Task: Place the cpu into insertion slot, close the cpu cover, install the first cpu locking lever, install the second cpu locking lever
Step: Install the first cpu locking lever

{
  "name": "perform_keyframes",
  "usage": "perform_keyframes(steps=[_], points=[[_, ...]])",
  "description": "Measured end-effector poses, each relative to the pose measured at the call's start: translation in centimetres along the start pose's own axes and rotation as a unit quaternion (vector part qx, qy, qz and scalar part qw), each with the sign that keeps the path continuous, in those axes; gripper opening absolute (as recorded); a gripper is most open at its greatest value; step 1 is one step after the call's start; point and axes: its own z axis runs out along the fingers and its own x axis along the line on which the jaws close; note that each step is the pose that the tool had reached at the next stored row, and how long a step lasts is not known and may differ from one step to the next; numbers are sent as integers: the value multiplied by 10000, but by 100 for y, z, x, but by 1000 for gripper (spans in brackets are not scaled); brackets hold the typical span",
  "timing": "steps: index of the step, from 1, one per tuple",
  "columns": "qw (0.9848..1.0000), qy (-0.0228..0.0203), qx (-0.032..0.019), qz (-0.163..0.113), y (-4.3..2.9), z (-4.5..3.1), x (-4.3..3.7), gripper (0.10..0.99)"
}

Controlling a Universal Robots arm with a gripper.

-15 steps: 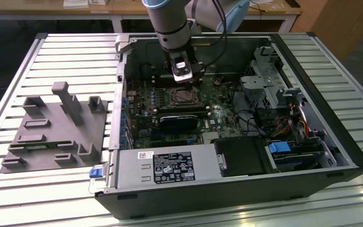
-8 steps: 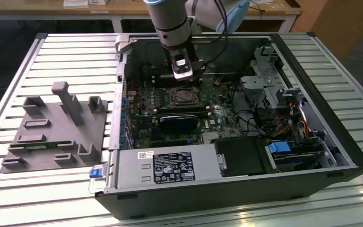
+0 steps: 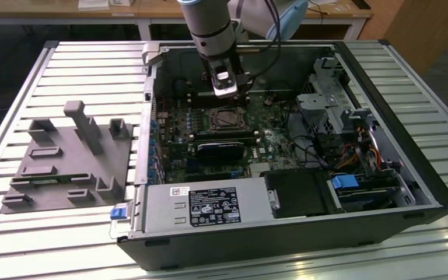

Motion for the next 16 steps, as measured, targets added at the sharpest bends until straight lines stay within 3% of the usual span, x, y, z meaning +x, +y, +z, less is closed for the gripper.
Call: perform_keyframes(steps=[7,16], points=[[10000,-46,-15,-8,-1,4,9,102],[9999,-97,26,-29,-8,23,11,102]])
